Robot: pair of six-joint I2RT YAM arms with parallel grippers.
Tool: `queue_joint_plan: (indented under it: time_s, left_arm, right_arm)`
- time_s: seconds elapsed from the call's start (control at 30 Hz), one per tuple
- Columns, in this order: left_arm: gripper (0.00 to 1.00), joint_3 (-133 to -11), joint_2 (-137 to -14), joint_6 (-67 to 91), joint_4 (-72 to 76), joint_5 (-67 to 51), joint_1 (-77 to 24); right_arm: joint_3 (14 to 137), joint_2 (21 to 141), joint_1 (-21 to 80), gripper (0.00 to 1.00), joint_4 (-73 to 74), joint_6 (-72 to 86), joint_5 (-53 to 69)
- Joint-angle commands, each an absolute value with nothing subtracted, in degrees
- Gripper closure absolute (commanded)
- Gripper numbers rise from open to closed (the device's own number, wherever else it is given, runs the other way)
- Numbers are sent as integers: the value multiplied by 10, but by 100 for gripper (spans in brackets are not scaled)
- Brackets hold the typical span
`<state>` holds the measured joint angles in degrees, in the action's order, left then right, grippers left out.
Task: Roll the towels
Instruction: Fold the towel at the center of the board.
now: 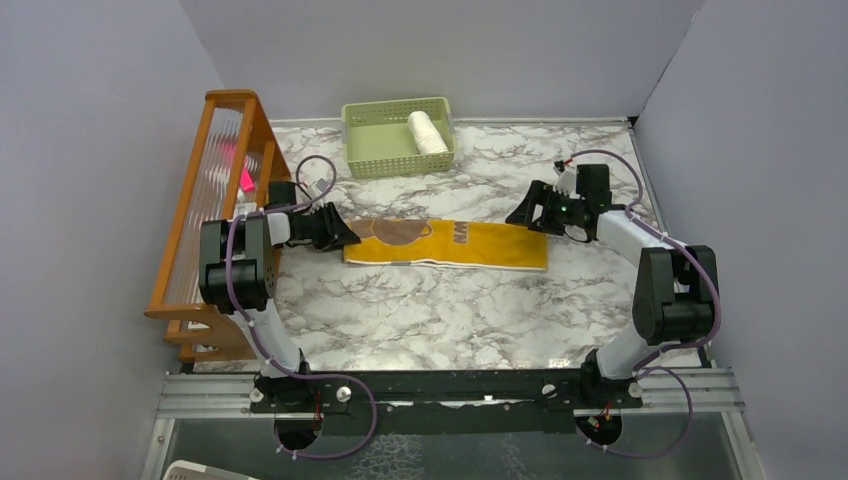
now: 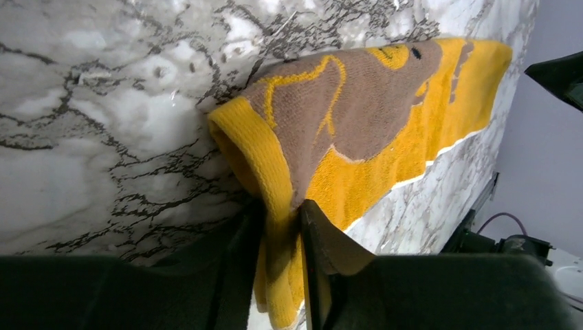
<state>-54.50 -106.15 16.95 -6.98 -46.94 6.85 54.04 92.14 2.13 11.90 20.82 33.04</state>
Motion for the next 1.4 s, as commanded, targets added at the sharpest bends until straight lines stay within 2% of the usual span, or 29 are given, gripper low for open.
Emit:
queue_joint_plan:
  time_s: [0.0,0.1,0.13,0.43,0.6,0.8,0.97,1.37]
  left_arm:
    - [77,-523,-1083,149,-122,-426,68]
    - [98,-548,-1061,148,-139,-394,68]
    - [100,-560,-1049,148,-152,-372,68]
    - [100,-654,-957,135,-243,-78,67]
    - [100,-682,-962,117,-271,-9,48]
    - [100,-724,-968,98,-309,69,-53]
    - [100,-777,-1000,98,-364,56,-134]
    - [100,-987,-1114,100,-503,-32,-275]
  right_arm:
    - [526,910,19,21,90,213,360]
    - [524,908,19,21,89,210,357]
    - [524,906,19,21,90,209,354]
    - [525,912,23,22,83,213,358]
    - [533,913,26,22,93,209,348]
    - [539,914,30,22,105,204,342]
    - [545,912,33,22,112,202,342]
    - [550,906,36,22,122,204,331]
